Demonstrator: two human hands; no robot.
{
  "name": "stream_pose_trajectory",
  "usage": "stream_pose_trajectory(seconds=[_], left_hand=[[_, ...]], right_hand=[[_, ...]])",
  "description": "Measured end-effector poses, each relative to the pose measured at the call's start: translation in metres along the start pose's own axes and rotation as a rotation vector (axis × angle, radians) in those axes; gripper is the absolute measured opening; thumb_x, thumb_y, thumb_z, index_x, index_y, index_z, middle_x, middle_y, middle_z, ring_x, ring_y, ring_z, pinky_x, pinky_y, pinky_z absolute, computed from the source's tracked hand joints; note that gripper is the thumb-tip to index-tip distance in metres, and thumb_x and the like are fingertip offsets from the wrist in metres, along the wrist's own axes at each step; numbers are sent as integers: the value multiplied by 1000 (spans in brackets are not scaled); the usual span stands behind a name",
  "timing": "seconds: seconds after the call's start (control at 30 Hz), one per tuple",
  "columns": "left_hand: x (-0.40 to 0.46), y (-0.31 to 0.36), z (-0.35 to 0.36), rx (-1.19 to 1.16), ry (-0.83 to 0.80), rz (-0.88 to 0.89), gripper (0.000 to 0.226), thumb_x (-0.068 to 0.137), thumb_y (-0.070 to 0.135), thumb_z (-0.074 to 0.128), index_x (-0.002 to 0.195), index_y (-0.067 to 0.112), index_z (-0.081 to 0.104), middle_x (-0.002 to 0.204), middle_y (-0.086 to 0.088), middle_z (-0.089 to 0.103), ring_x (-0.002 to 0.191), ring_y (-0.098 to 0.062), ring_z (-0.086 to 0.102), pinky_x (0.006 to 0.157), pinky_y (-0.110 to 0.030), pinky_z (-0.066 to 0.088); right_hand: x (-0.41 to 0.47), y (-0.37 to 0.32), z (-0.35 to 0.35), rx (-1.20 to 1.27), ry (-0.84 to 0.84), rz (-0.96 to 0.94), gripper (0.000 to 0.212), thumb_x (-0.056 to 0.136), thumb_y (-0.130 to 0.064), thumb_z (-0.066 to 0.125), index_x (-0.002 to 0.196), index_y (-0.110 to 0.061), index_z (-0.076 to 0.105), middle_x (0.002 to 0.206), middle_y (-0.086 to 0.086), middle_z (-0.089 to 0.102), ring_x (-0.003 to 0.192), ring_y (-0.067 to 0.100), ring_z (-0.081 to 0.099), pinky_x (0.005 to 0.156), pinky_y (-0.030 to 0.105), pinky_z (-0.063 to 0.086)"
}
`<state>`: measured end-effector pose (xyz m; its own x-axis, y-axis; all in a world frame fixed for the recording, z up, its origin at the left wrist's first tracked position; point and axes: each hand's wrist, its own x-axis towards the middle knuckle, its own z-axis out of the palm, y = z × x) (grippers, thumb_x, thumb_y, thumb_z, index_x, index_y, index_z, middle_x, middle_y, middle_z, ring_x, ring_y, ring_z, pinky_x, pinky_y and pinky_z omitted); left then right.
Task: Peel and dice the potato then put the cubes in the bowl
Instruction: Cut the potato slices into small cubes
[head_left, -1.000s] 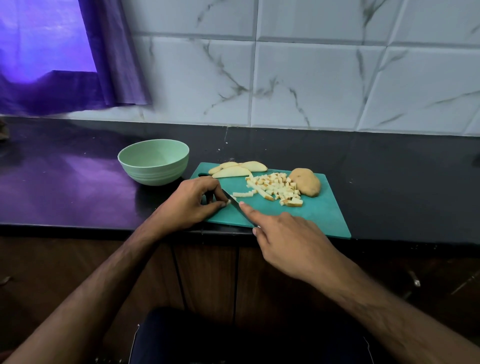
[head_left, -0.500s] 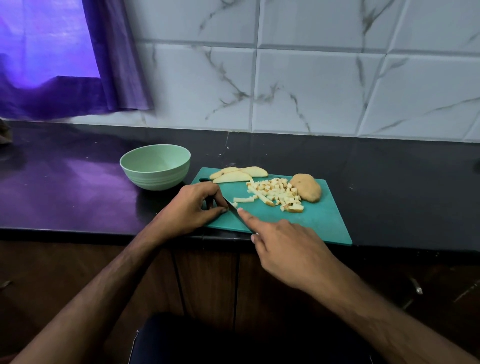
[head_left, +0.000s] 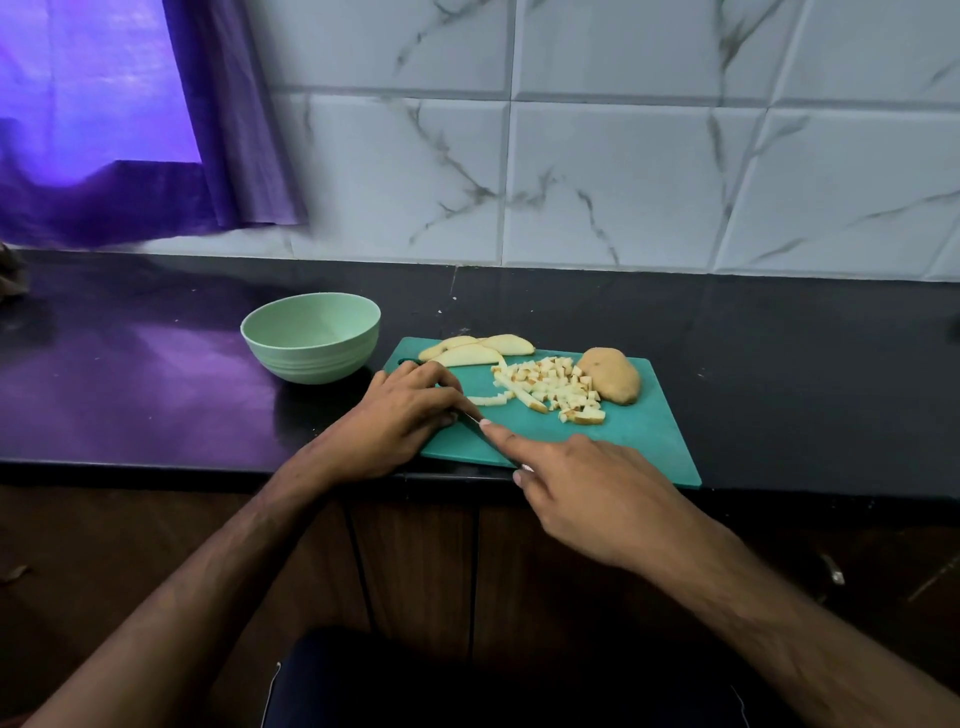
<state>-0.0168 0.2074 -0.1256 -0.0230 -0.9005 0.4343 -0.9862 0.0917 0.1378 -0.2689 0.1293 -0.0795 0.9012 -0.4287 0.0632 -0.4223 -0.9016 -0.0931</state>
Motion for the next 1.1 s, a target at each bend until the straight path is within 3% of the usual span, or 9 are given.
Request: stream_pose_trajectory(seconds=[0.23, 0.3, 0.4, 0.5, 0.67, 0.77, 0.87, 0.97, 1.1], left_hand=[[1, -4, -1, -115, 24, -49, 24, 97, 46, 51, 119, 43, 63, 107, 21, 54, 103, -3, 55, 81, -49, 51], [2, -4, -1, -134, 48, -82, 26, 95, 49, 54, 118, 42, 63, 108, 20, 53, 99, -4, 58, 82, -51, 52], [5, -3, -2, -136, 81, -177, 37, 88, 59, 56, 118, 42, 67, 107, 19, 49, 97, -5, 58, 85, -48, 53], [13, -2, -2, -105, 57, -231, 25, 89, 51, 68, 111, 40, 74, 98, 17, 52, 88, -2, 57, 83, -45, 53], [26, 7, -4, -74, 50, -248, 19, 91, 24, 76, 111, 25, 78, 88, 13, 55, 79, -2, 57, 73, -12, 42], [27, 10, -2, -109, 60, -262, 21, 93, 19, 73, 114, 23, 76, 93, 7, 60, 85, -6, 60, 78, -19, 47], [30, 14, -1, -171, 14, -247, 25, 93, 35, 72, 116, 26, 73, 101, 7, 59, 89, -6, 62, 82, -24, 51], [40, 21, 4, -162, -57, -297, 59, 77, 72, 61, 119, 31, 67, 106, 13, 51, 89, -2, 59, 90, -30, 50], [56, 18, 12, -20, -29, -228, 64, 77, 79, 52, 117, 28, 58, 109, 14, 43, 87, -3, 50, 93, -40, 44]], right_hand=[[-27, 43, -25, 145, -143, -40, 51, 109, -44, 37, 149, -67, 16, 71, -15, 42, 66, -2, 51, 62, 22, 36], [-30, 57, -33, 226, -131, -35, 50, 108, -42, 38, 148, -67, 19, 67, -11, 50, 53, -5, 55, 58, 22, 43], [-20, 80, -31, 461, 52, -14, 53, 108, -34, 42, 149, -62, 25, 60, -5, 56, 37, 6, 51, 46, 24, 48], [3, 101, -22, 819, 225, 39, 53, 108, -24, 46, 149, -56, 35, 55, 0, 51, 36, 11, 41, 36, 24, 39], [35, 110, -15, 1164, 428, 129, 51, 108, -17, 45, 151, -45, 42, 63, 11, 41, 36, 10, 36, 33, 17, 30], [41, 113, -6, 1219, 445, 144, 52, 109, -15, 45, 152, -43, 42, 64, 12, 40, 37, 9, 35, 31, 18, 30], [42, 116, 2, 1212, 426, 140, 51, 109, -17, 44, 150, -48, 43, 62, 11, 42, 36, 15, 32, 31, 18, 31], [43, 116, 3, 1207, 415, 136, 51, 109, -18, 44, 149, -49, 42, 59, 10, 43, 36, 16, 32, 32, 18, 31], [43, 116, 4, 1203, 399, 137, 51, 109, -19, 44, 150, -49, 41, 57, 8, 43, 36, 15, 32, 32, 18, 32]])
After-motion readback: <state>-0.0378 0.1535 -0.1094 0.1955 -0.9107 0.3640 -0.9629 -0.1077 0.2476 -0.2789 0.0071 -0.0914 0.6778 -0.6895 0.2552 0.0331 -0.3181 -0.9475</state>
